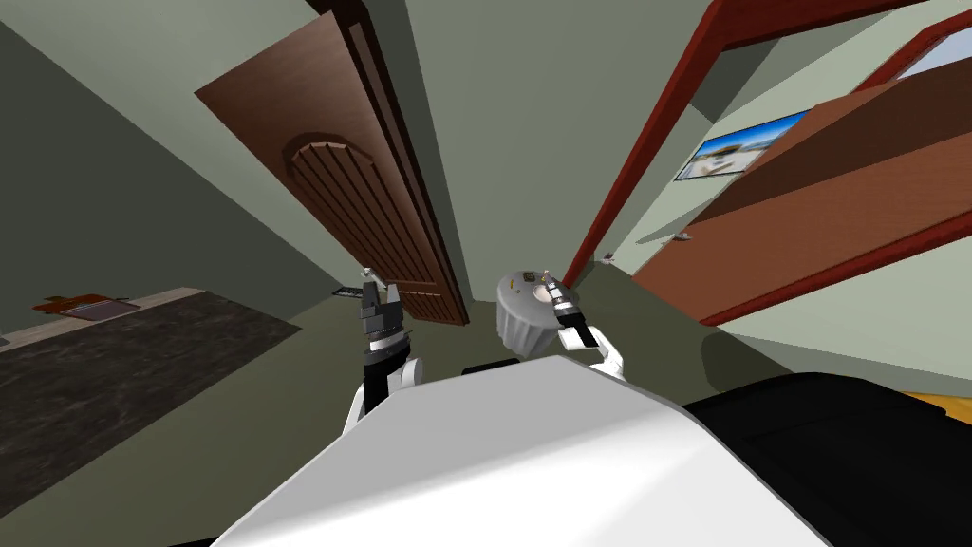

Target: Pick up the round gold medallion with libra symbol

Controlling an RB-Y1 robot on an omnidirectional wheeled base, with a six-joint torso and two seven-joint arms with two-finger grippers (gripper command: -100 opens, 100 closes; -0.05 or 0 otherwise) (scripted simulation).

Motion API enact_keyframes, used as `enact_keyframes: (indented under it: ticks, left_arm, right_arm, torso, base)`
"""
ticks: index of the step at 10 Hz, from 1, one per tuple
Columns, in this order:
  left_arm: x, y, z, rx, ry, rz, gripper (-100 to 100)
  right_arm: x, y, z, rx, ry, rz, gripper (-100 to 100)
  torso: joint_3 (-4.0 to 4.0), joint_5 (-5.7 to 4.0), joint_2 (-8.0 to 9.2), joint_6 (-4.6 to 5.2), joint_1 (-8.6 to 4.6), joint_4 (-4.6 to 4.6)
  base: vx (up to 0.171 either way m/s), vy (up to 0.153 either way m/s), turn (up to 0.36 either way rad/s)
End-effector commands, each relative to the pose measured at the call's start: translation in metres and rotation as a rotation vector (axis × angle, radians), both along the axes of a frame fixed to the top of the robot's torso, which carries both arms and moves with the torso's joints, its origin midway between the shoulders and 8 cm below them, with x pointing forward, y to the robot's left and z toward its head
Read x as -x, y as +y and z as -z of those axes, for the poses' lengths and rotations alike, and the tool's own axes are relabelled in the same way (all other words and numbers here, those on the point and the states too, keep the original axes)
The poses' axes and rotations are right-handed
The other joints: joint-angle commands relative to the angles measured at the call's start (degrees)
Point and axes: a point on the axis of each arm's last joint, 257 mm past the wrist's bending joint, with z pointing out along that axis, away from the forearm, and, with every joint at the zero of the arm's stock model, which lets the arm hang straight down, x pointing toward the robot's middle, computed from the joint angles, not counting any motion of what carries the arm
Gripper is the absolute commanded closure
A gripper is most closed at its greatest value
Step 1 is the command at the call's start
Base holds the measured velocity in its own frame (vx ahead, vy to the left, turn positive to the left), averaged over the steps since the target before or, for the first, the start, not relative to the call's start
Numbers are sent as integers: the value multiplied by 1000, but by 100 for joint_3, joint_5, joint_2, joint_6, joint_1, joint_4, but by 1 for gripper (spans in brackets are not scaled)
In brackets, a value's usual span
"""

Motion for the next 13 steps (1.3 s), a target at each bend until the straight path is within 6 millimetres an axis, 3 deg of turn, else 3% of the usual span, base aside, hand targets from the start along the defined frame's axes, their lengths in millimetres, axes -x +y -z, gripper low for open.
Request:
enact_keyframes:
  ticks: [1, 9, 12, 13]
  left_arm:
    - [0, 0, 0, 0, 0, 0, 0]
    - [0, 0, 0, 0, 0, 0, 0]
    - [0, 0, 0, 0, 0, 0, 0]
    - [0, 0, 0, 0, 0, 0, 0]
  right_arm:
    - [-9, -12, 17, 40, 51, 25, -100]
    - [-30, -65, 101, 162, 287, 124, -100]
    - [-29, -85, 137, 187, 381, 157, -100]
    - [-28, -86, 140, 186, 386, 159, -100]
  torso:
    - [0, 0, 0, 0, 0, 0]
    - [-3, 1, -5, 2, 1, -1]
    - [-4, 1, -7, -4, 1, -1]
    - [-4, 0, -7, 4, 0, -2]
  base:
    - [-39, -13, 250]
    - [-32, -14, 199]
    - [-23, -14, 170]
    - [-9, -7, -38]
